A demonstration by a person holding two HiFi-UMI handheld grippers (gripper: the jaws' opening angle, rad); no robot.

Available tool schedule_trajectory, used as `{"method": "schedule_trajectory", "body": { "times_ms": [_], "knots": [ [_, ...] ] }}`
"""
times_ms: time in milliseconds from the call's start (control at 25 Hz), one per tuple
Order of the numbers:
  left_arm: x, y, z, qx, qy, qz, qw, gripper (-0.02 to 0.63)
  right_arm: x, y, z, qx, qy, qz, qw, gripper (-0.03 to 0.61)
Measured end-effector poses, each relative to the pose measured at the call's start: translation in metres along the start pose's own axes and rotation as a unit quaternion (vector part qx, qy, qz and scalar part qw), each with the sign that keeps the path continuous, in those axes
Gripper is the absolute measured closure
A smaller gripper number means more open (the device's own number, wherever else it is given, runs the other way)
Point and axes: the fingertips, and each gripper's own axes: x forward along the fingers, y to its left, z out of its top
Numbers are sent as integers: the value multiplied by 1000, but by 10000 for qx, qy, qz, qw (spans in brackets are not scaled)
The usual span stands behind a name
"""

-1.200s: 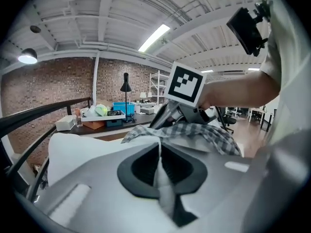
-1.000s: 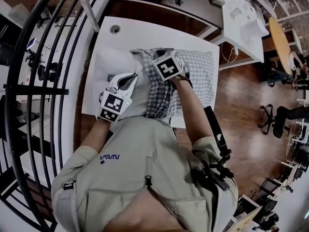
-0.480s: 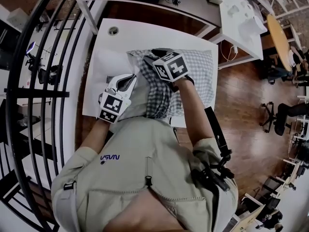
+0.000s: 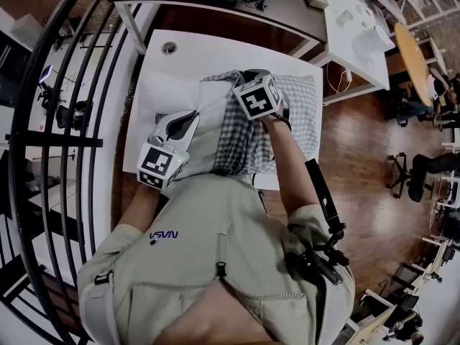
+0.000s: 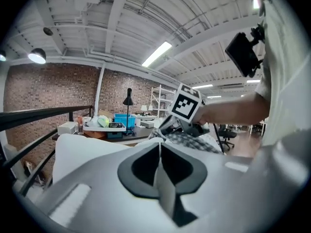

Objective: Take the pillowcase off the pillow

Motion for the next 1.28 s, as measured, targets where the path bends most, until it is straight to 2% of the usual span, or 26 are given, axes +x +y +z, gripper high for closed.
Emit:
{"method": "schedule_trajectory", "body": {
  "times_ms": [80,160,240,400,480,560,640,720,760,880,1080,1160,1280],
  "knots": [
    [-13,7,14,-456,-370,-61,9983,598,-7,-27,-7,181,-34,-363,9992,560],
    [-25,17,28,-967,-686,-139,9928,598,-14,-50,-22,425,-8,-644,9970,561],
    [-33,26,35,-1168,-813,-162,9897,600,-22,-68,-46,737,118,-882,9933,561],
    [-27,44,22,-1274,-677,-86,9895,600,-38,-93,-89,1395,345,-1240,9818,561],
    [-11,56,0,-1437,-472,4,9885,600,-31,-88,-110,1754,455,-1169,9765,561],
    [12,67,-26,-1522,-201,143,9880,600,-17,-80,-123,1790,507,-1111,9762,561],
    [34,74,-43,-1326,44,283,9908,597,-8,-77,-116,1472,289,-1153,9819,560],
    [50,75,-43,-1013,162,310,9942,591,-6,-78,-103,1188,-62,-1189,9857,557],
    [55,75,-39,-864,167,280,9957,591,-7,-78,-100,1206,-223,-1188,9853,547],
    [55,75,-21,-493,54,173,9986,561,-25,-83,-93,1562,-750,-1255,9768,480],
    [22,44,2,104,-159,-110,9998,505,-83,-52,-87,2383,-1571,-1322,9493,472],
    [7,21,6,278,-224,-329,9988,497,-99,-25,-97,2633,-1657,-1279,9417,472],
    [-4,-10,2,479,-238,-704,9961,482,-112,15,-118,2963,-1525,-1256,9344,472]
  ]
}}
